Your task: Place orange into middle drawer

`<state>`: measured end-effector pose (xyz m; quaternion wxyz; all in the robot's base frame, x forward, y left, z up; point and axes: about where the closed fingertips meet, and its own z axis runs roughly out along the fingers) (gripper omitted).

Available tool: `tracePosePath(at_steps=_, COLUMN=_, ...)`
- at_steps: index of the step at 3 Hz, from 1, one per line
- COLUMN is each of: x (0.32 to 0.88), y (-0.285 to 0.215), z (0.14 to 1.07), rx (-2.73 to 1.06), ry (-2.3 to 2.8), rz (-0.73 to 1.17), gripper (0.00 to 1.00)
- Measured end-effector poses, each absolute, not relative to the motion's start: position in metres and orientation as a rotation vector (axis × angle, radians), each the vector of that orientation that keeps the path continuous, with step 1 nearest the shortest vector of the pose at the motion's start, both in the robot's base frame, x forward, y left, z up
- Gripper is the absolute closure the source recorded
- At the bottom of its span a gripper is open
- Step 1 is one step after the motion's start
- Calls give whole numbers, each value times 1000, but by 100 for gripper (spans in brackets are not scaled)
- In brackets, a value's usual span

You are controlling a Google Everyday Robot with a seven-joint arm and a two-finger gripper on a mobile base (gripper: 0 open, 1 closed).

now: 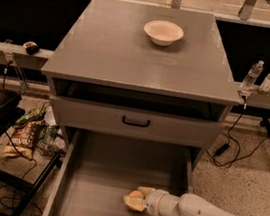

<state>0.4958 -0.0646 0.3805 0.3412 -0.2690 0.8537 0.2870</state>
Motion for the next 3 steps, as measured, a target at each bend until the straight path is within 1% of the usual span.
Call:
tracePosePath(at_steps=1, x=496, y=-65, z=380, rx=-700, ry=2221, rz=747, gripper=0)
tracePosePath(at_steps=3, x=496, y=-61, z=383, rx=-697, ry=2216, rz=775, gripper=0)
